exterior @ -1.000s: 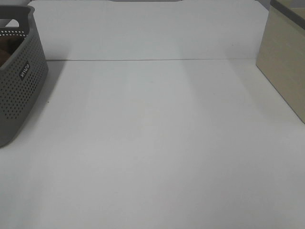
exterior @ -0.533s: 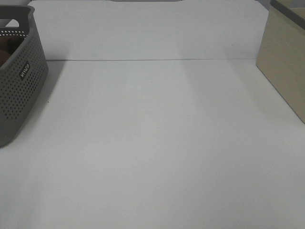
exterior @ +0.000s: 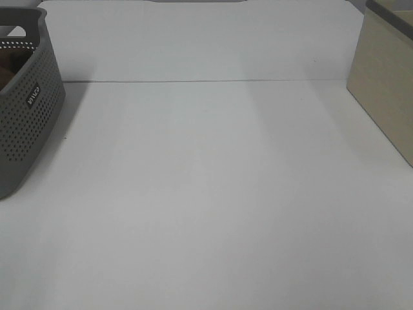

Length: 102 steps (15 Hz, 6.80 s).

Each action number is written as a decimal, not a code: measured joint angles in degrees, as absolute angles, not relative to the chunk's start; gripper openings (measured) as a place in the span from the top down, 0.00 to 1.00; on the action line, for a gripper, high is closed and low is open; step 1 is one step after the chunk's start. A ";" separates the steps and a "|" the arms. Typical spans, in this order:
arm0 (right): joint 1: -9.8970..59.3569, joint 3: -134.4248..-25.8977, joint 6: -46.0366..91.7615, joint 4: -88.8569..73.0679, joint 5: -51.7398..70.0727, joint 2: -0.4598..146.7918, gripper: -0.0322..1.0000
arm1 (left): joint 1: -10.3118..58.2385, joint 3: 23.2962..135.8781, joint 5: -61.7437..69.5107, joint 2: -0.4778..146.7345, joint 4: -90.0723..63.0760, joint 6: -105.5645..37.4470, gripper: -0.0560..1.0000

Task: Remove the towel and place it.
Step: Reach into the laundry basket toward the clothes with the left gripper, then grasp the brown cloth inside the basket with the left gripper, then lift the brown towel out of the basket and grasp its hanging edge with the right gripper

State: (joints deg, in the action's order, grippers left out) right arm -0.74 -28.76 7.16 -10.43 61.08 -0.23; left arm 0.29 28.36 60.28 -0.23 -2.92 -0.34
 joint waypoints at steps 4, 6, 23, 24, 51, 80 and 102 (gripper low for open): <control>-0.74 -28.76 7.16 -10.43 61.08 -0.23 0.19 | 0.29 28.36 60.28 -0.23 -2.92 -0.34 0.01; -0.74 -28.76 7.16 -10.43 61.08 -0.23 0.19 | 0.29 28.36 60.28 -0.23 -2.92 -0.34 0.01; -0.74 -28.76 7.16 -10.43 61.08 -0.23 0.19 | 0.29 39.19 69.27 19.60 0.00 -18.16 0.01; -0.74 -28.76 7.16 -10.43 61.08 -0.23 0.19 | 0.29 42.91 69.56 25.10 1.43 -22.98 0.01; -0.74 -28.76 7.16 -10.43 61.08 -0.23 0.19 | -13.52 111.96 69.33 125.02 6.99 -64.86 0.01; -0.74 -28.76 7.16 -10.43 61.08 -0.23 0.19 | -4.35 111.96 69.56 105.65 5.39 -48.01 0.95; -0.74 -29.51 64.97 -65.43 41.42 31.97 0.24 | 41.37 112.01 49.50 87.15 5.67 -67.49 0.95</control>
State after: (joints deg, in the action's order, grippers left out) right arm -0.74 -29.51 64.97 -65.43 41.42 31.97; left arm 41.37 112.01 49.50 87.15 5.67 -67.49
